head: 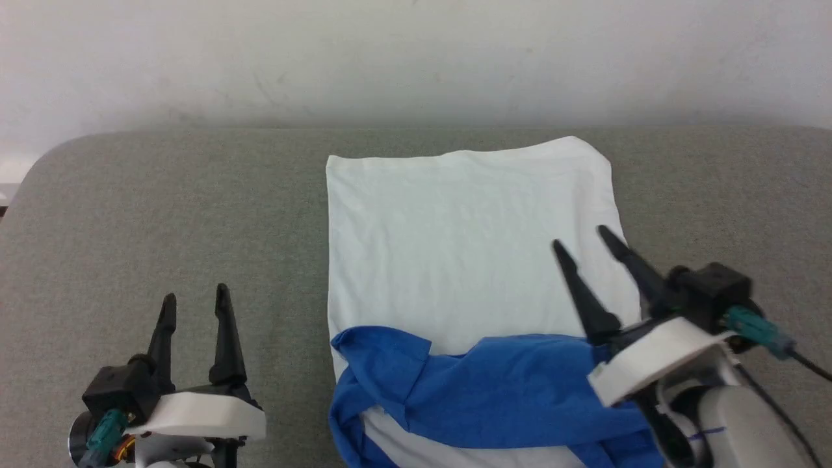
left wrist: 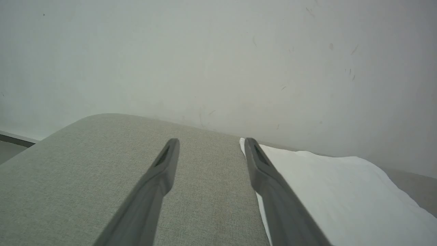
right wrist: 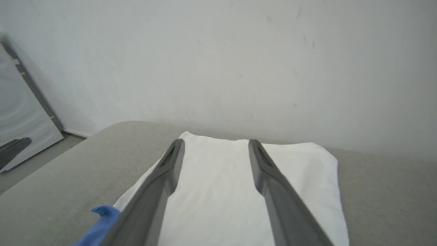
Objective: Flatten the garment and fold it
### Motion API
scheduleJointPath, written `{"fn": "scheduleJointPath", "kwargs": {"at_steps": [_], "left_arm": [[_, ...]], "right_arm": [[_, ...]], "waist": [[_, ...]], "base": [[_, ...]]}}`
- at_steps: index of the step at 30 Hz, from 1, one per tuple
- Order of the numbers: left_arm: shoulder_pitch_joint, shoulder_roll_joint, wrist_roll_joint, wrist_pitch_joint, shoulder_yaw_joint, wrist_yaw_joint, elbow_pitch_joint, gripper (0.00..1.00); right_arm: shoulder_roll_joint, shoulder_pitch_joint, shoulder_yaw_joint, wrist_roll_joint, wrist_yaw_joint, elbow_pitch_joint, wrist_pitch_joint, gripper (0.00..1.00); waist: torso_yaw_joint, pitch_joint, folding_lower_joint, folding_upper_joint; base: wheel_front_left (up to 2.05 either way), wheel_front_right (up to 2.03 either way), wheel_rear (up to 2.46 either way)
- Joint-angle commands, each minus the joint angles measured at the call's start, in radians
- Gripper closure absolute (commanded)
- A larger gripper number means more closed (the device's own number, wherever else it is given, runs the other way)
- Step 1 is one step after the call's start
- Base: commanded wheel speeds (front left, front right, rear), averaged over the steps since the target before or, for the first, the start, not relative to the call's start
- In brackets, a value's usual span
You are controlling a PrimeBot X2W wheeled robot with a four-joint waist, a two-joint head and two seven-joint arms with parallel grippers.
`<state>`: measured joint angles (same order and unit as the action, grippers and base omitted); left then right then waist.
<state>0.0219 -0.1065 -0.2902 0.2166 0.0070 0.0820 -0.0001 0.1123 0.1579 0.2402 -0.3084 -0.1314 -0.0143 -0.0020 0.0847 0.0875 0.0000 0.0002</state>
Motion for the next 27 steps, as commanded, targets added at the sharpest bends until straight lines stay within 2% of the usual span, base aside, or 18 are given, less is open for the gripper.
{"fn": "scheduleJointPath", "kwargs": {"at_steps": [1, 6, 11, 15, 20, 27], "left_arm": [[0.012, -0.013, 0.002, -0.005, 0.011, 0.008, -0.006, 0.00], [-0.027, -0.041, -0.003, -0.036, 0.017, 0.001, -0.007, 0.00], [-0.173, -0.081, -0.021, -0.088, 0.009, -0.035, 0.018, 0.00], [-0.303, -0.110, -0.033, -0.129, 0.001, -0.062, 0.060, 0.00], [-0.538, -0.151, -0.072, -0.204, -0.019, -0.131, 0.192, 0.00], [-0.793, -0.235, -0.099, -0.418, -0.081, -0.188, 0.456, 0.00]], "right_arm": [[0.004, -0.029, -0.062, 0.023, 0.001, 0.031, 0.010, 0.00], [-0.005, -0.107, -0.272, 0.084, 0.001, 0.139, 0.057, 0.00], [-0.024, -0.135, -0.379, 0.108, 0.001, 0.233, 0.092, 0.00], [-0.036, -0.122, -0.394, 0.104, 0.001, 0.264, 0.095, 0.00], [-0.051, -0.096, -0.380, 0.092, 0.001, 0.273, 0.088, 0.00], [-0.059, -0.055, -0.343, 0.073, 0.001, 0.236, 0.059, 0.00]], "waist": [[-0.017, 0.000, 0.0000, -0.0002], [-0.046, 0.021, 0.0000, -0.0002], [-0.079, 0.085, 0.0000, -0.0002], [-0.110, 0.134, 0.0000, -0.0002], [-0.164, 0.211, 0.0000, -0.0002], [-0.243, 0.290, 0.0000, -0.0002]], "base": [[0.00, 0.00, 0.00], [0.00, 0.00, 0.00], [0.00, 0.00, 0.00], [0.00, 0.00, 0.00], [0.00, 0.00, 0.00], [0.00, 0.00, 0.00]]}}
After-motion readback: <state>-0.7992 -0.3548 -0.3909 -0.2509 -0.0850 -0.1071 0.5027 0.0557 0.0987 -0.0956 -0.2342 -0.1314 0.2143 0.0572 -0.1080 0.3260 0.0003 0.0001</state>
